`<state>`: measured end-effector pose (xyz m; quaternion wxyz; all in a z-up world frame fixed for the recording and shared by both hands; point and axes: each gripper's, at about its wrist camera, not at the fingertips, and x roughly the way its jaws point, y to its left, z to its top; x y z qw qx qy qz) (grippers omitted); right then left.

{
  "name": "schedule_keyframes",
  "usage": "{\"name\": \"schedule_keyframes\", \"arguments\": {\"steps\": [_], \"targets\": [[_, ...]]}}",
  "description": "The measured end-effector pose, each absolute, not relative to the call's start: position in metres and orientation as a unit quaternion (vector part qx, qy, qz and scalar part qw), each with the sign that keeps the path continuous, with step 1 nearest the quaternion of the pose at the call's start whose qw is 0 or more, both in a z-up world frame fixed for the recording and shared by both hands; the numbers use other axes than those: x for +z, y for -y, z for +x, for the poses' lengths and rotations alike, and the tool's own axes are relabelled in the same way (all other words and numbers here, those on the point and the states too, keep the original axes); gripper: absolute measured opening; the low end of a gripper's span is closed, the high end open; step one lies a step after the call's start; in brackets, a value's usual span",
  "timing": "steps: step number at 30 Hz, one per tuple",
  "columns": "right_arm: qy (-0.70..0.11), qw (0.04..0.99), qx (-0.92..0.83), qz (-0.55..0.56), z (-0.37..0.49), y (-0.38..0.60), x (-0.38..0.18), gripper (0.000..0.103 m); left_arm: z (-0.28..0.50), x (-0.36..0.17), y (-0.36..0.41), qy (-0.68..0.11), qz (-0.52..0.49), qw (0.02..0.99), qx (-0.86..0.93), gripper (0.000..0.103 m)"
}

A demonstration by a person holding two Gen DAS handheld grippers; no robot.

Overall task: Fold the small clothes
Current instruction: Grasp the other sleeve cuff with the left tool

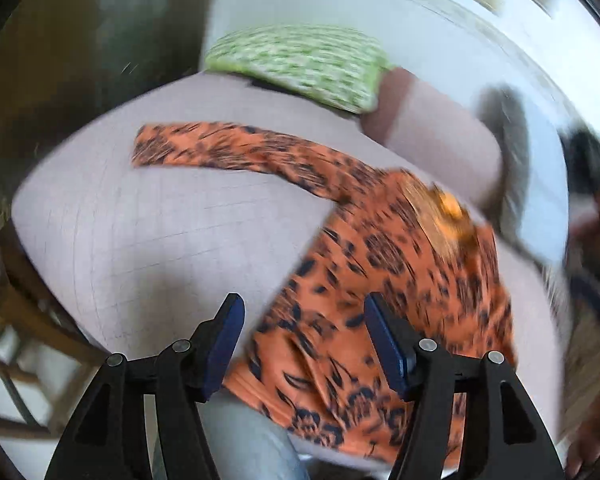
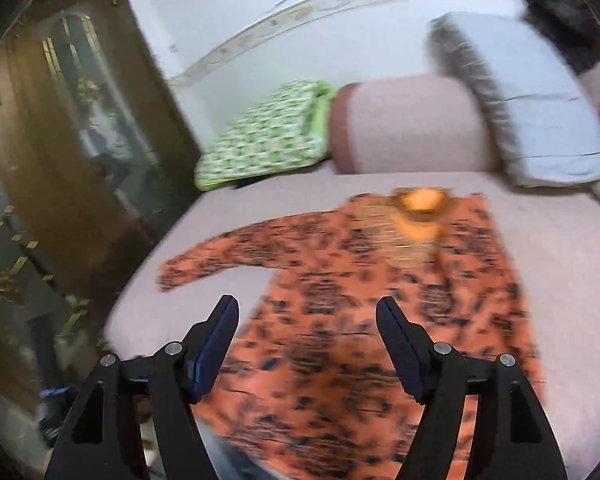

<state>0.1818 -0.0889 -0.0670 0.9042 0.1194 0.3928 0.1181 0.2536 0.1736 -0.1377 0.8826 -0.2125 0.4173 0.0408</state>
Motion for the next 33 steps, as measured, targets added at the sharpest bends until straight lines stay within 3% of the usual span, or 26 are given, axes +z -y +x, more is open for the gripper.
{"name": "schedule_keyframes", "arguments": {"steps": [6, 10, 17, 20, 23, 24, 25, 27, 33], "targets": [[-0.422, 0.882, 0.18, 0.112, 0.235, 0.025, -0.077, 0.073, 0.289, -0.168, -0.293, -0.406, -0.378, 0.826, 0.096, 0.062], [-0.44, 0.865, 0.216, 0.106, 0.258, -0.008, -0.096, 0.073, 0.332, -0.201, -0.365, -0.382, -0.436, 0.803, 0.139, 0.062], [-0.478, 0.847, 0.205, 0.113, 0.279, -0.012, -0.149, 0.072, 0.424, -0.266, -0.436, -0.408, -0.485, 0.751, 0.185, 0.062], [-0.492, 0.84, 0.191, 0.124, 0.284, 0.001, -0.166, 0.072, 0.453, -0.264, -0.444, -0.394, -0.456, 0.768, 0.217, 0.062], [-0.499, 0.838, 0.172, 0.138, 0.282, 0.018, -0.175, 0.069, 0.477, -0.268, -0.442, -0.409, -0.427, 0.769, 0.243, 0.054], [-0.499, 0.838, 0.167, 0.141, 0.28, 0.024, -0.175, 0.068, 0.482, -0.264, -0.443, -0.415, -0.408, 0.767, 0.269, 0.024], [-0.498, 0.84, 0.16, 0.146, 0.278, 0.031, -0.174, 0.067, 0.485, -0.261, -0.44, -0.417, -0.41, 0.768, 0.261, 0.015], [-0.492, 0.844, 0.146, 0.157, 0.27, 0.046, -0.168, 0.067, 0.483, -0.249, -0.437, -0.402, -0.435, 0.775, 0.222, 0.015], [-0.47, 0.854, 0.114, 0.189, 0.239, 0.09, -0.143, 0.067, 0.441, -0.123, -0.371, -0.286, -0.348, 0.881, 0.146, 0.015]]}}
